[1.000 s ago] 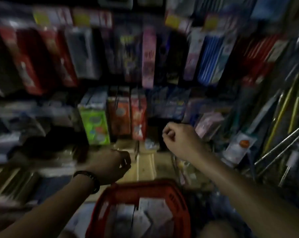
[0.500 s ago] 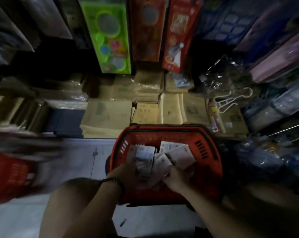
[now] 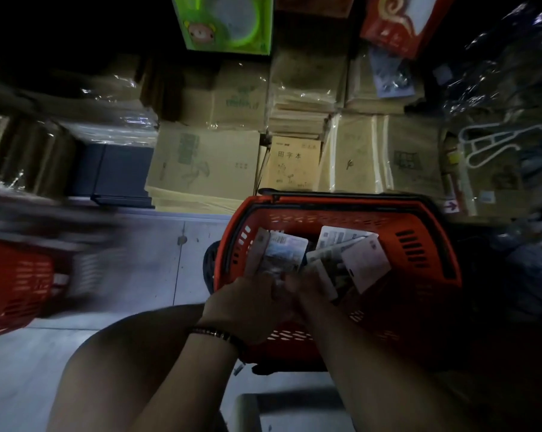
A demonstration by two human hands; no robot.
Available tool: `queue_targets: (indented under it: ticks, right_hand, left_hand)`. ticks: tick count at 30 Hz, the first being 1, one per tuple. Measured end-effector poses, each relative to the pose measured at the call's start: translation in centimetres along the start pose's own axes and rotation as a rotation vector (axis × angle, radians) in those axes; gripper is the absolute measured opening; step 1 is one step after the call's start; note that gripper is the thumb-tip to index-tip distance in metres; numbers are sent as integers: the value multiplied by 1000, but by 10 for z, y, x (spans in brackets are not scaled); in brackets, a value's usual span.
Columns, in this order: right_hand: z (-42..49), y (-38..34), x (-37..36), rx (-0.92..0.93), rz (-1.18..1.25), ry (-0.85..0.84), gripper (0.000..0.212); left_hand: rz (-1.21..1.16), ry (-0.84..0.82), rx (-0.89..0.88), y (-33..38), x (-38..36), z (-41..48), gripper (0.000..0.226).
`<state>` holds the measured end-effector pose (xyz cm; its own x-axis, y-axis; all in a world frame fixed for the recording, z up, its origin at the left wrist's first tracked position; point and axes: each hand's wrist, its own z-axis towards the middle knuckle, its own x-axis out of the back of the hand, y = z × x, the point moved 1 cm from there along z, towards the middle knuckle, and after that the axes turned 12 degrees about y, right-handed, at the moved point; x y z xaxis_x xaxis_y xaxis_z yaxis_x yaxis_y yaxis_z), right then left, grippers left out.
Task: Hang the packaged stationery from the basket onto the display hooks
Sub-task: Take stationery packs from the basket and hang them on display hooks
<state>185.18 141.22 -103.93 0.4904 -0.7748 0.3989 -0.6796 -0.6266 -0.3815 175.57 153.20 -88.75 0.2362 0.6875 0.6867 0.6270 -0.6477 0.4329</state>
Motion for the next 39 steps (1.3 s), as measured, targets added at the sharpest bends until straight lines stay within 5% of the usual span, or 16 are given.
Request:
queue_targets:
  ticks: [4, 11, 14, 20, 24, 28, 31, 35, 39]
  right_hand:
    - [6, -16, -20, 21, -256, 61, 65]
    - [1, -4, -2, 55, -79, -26, 40]
    - [-7, -7, 11, 164, 0, 76, 25]
    - [-41, 0, 63, 110, 264, 56, 19]
    - [-72, 0, 111, 97, 412, -105, 22]
    - [-105, -2, 157, 194, 439, -374, 31]
    - [-122, -7, 177, 252, 392, -416, 32]
    - [-129, -13, 192, 307, 386, -403, 31]
    - [-130, -18, 200, 393, 311, -247, 24]
  left_hand:
    - [8, -7, 70, -4, 5, 1, 48]
    - [-33, -15, 72, -11, 9, 3, 55]
    - [-92, -40, 64, -8, 11, 2, 51]
    - [-158, -12, 71, 1, 12, 2, 45]
    - [-121, 37, -21, 15, 16, 4, 46]
    - [-743, 25, 217, 42, 5, 2, 36]
    - [-1093, -55, 267, 62, -1, -3, 21]
    - [-1167, -76, 208, 70, -4, -8, 18]
    - [-1104, 101, 236, 75, -8, -8, 20]
